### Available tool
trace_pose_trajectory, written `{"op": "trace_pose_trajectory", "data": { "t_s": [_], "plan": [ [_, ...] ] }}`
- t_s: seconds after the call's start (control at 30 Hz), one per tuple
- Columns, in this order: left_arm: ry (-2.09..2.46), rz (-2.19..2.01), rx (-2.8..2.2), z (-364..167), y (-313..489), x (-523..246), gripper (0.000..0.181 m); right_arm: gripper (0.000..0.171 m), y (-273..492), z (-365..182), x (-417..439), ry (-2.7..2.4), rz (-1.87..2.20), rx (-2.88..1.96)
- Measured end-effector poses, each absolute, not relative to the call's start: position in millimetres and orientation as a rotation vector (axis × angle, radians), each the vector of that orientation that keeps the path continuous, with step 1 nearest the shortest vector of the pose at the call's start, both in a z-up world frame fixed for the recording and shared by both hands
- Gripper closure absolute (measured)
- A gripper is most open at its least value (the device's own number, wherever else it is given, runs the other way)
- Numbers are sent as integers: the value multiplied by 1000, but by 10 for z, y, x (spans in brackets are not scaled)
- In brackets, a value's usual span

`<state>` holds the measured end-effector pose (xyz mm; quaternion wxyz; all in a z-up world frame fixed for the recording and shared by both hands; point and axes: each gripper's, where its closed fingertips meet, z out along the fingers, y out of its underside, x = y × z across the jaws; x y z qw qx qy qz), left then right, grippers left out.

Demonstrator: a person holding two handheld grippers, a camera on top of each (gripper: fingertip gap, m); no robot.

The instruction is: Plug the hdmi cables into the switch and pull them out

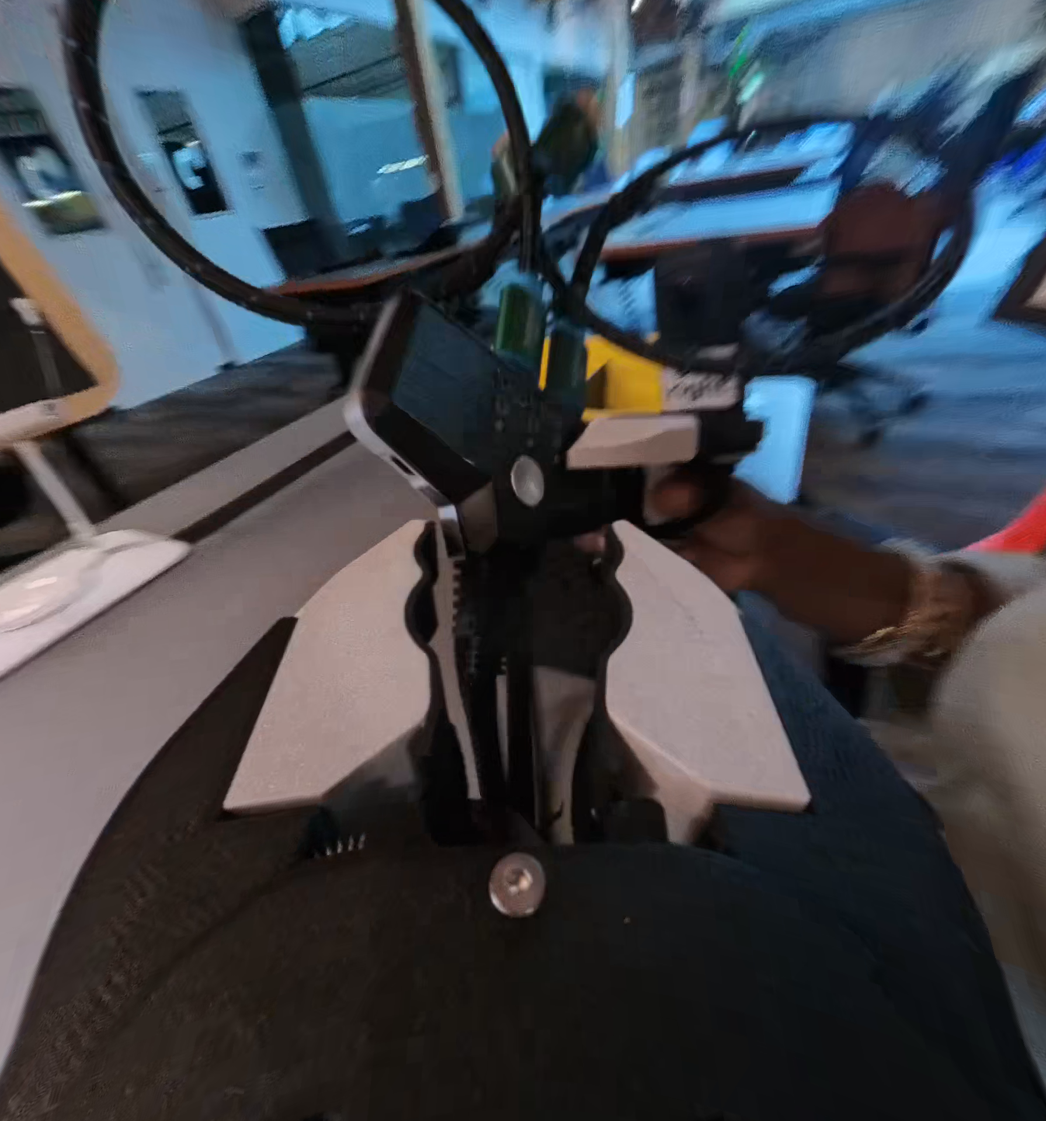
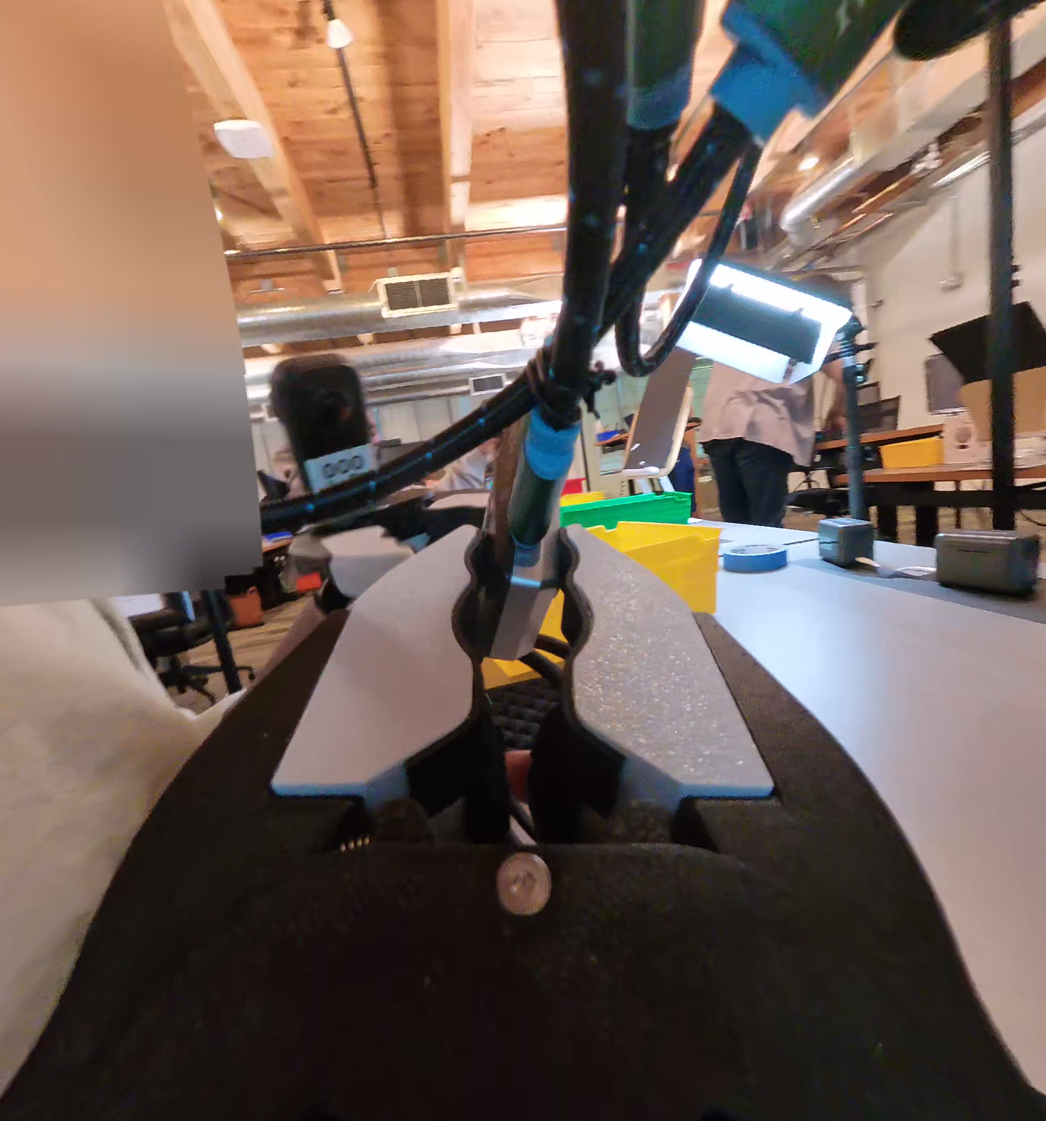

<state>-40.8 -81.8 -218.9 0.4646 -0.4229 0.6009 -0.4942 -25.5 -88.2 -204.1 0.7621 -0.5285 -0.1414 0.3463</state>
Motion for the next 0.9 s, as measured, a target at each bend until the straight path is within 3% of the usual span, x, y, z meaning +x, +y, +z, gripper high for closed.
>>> {"op": "trace_pose_trajectory", "data": {
  "t_s": [0.1, 0.2, 0.37, 0.5, 0.57, 0.9],
  "plan": [
    [1409, -1489, -1007, -2053, -842, -515, 114, 149, -919, -2103, -391, -410, 788, -1189],
    [1378, -1595, -934, -2034, -876, -543, 113, 150, -960, -2150, -571, -504, 828, -1202],
    [1481, -1689, -829, -2101, -1079, -589, 156, 151, -1019, -2141, -713, -553, 921, -1180],
    [1456, -1728, -812, -2130, -1062, -567, 157, 150, -1006, -2164, -669, -551, 886, -1176],
    [1413, -1739, -830, -2140, -993, -549, 157, 141, -1048, -2013, -537, -462, 932, -1077],
    [1458, -1736, -829, -2225, -1054, -516, 157, 160, -1045, -1994, -445, -423, 928, -1062]
  ]
}}
